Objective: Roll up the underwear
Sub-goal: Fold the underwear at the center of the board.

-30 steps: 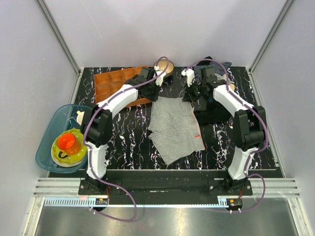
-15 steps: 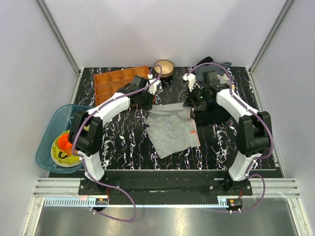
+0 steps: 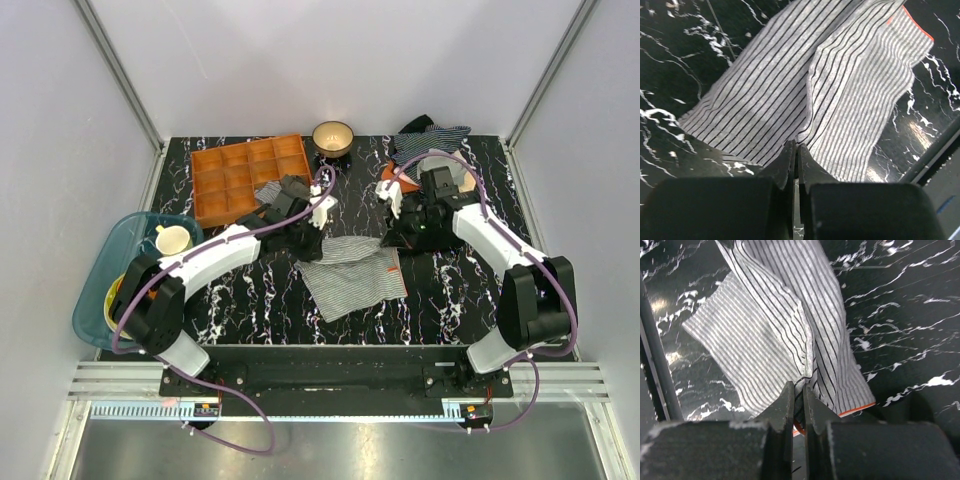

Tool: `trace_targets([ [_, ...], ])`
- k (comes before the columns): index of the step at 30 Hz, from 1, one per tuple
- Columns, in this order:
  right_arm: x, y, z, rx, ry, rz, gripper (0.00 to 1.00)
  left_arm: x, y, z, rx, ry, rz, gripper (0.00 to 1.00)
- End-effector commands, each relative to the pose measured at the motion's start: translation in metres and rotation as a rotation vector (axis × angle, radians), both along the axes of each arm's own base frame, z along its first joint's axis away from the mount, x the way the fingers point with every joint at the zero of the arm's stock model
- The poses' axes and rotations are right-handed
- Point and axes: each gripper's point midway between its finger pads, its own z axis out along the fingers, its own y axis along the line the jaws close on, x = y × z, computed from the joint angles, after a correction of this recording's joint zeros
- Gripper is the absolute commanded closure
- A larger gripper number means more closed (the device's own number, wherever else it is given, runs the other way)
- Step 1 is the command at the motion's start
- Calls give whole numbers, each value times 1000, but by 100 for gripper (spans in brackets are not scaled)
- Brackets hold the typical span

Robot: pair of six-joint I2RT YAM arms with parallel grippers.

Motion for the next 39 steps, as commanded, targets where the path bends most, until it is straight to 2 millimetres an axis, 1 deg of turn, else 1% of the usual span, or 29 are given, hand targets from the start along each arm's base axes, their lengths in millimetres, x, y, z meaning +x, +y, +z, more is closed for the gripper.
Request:
trace_targets([
  [1,-26,-8,-12,-31,12,91,99,-15,-13,17,-85,-13,-12,100],
  [3,-36,-12,-20,-51,44,105,99,-23,-15,13,-84,4,-20,100],
  [4,-39,-14,-24,-60,44,117,99,-29,-14,6,-79,26,-23,100],
  [6,-46,-19,-32,-87,57,121,99,-37,-16,3,-79,36,-33,100],
  [7,-47,-21,-34,-96,50,128,99,-42,-15,-2,-74,53,-34,100],
  [11,-56,-25,-40,-116,65,145,99,-56,-21,-13,-67,87,-60,100],
  [14,-61,-28,-45,-128,79,155,99,-64,-23,-20,-59,108,-68,100],
  [18,-72,-32,-54,-145,110,173,98,-71,-20,-29,-45,129,-65,100],
  [22,-82,-33,-62,-144,151,188,98,-77,-19,-33,-40,143,-74,100],
  [29,-88,-36,-73,-157,203,192,97,-88,-22,-45,-23,185,-99,100],
  [33,-92,-37,-77,-164,216,200,97,-95,-25,-48,-20,199,-114,99],
  [39,-102,-41,-85,-176,252,214,95,-104,-28,-55,-14,225,-124,96],
])
